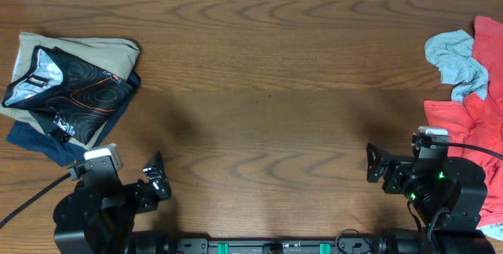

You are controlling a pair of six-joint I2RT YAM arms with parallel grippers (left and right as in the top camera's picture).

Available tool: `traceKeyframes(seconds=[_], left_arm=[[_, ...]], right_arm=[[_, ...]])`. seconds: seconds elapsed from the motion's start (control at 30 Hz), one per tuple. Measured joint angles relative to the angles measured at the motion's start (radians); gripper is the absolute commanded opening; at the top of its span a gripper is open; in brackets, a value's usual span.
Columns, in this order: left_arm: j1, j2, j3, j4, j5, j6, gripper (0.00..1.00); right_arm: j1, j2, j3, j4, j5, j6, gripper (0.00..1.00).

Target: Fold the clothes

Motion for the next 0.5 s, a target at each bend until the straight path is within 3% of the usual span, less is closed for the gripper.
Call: traceKeyframes(seconds=[0.5], left_arm=[[0.000, -0.001, -0.002, -0.004, 0.000, 0.000, 0.98]], right_arm=[[0.000, 0.000, 0.000, -0.053, 0.011, 0.000, 0.99]])
